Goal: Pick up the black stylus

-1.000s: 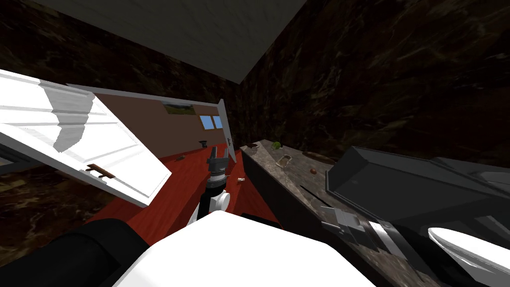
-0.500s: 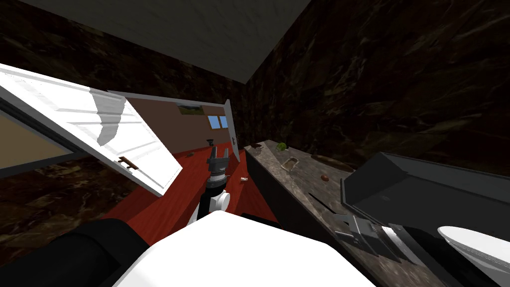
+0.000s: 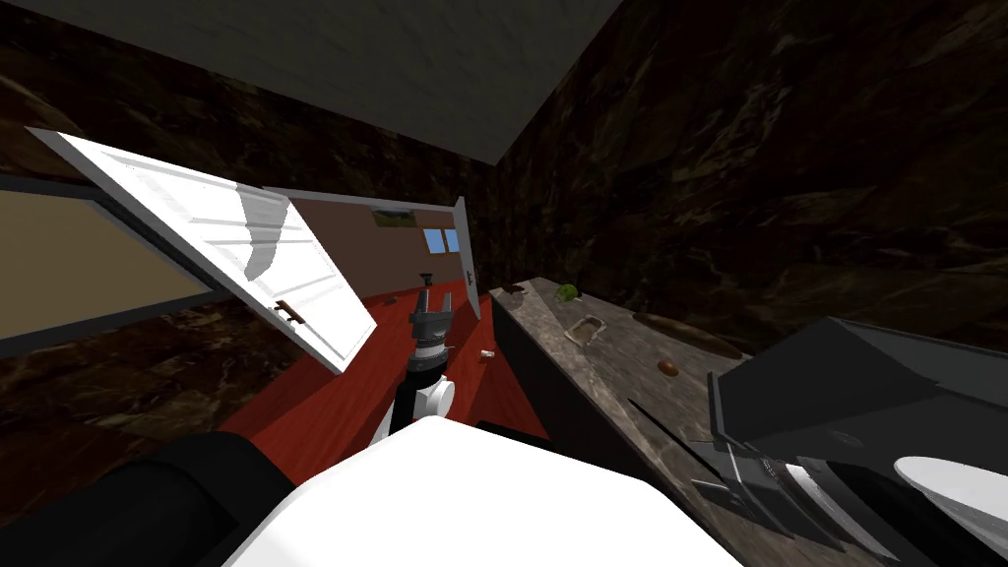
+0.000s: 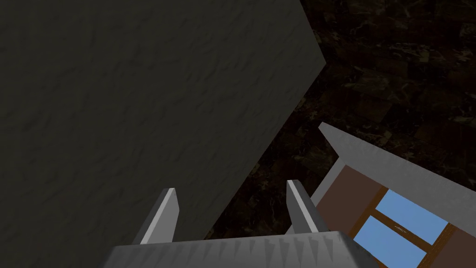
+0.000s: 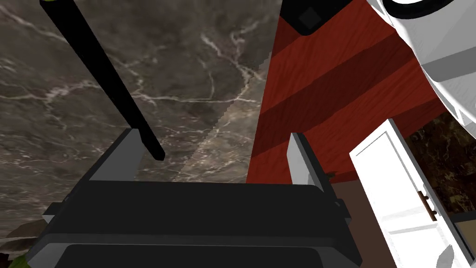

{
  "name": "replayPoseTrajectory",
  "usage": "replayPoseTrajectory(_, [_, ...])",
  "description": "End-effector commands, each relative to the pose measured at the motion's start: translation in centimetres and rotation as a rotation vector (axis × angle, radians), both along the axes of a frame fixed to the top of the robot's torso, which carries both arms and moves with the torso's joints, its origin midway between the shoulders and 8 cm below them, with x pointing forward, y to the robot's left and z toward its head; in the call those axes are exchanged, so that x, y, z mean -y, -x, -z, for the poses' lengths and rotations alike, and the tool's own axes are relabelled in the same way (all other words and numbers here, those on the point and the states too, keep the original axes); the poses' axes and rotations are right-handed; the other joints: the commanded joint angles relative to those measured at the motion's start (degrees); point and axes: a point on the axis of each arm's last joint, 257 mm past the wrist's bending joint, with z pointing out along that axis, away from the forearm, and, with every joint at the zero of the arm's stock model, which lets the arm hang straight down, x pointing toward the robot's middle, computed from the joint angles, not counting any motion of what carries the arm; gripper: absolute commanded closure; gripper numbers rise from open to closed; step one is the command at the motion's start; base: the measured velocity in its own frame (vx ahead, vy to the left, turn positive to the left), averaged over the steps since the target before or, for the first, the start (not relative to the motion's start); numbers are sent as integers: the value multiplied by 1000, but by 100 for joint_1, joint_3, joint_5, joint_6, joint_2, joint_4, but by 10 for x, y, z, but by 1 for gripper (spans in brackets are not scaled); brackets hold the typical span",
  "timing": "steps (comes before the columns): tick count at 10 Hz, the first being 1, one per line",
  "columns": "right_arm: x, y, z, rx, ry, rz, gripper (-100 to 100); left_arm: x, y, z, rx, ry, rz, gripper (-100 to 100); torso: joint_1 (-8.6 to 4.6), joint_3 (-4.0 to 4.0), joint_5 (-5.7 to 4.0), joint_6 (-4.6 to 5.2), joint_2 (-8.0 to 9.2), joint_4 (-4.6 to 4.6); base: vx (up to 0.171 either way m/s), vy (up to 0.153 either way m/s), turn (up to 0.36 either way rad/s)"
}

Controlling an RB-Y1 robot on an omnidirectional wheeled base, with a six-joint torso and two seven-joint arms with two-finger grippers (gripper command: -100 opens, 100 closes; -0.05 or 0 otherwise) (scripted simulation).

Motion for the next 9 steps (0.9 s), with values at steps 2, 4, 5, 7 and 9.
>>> replayPoseTrajectory(2, [33, 19, 8, -51, 88, 37, -100, 0, 0, 0, 0, 0, 0, 0, 1, -3, 1, -1, -5, -1, 56, 4, 223])
replayPoseTrajectory(4, [52, 35, 14, -86, 136, 66, -100, 0, 0, 0, 0, 0, 0, 0, -4, -6, -1, 1, -10, -2, 57, -4, 185])
replayPoseTrajectory(5, [64, 48, 19, -110, 167, 90, -100, 0, 0, 0, 0, 0, 0, 0, -1, -5, 0, 1, -8, -2, 55, 10, 249])
replayPoseTrajectory(7, [71, 55, 22, -123, 183, 105, -100, 0, 0, 0, 0, 0, 0, 0, -3, -5, -1, 3, -9, -2, 51, -4, 104])
replayPoseTrajectory(9, [70, 53, 23, -122, 180, 104, 0, 0, 0, 0, 0, 0, 0, 0, 0, 4, 0, 6, 8, 2, 7, 0, -1])
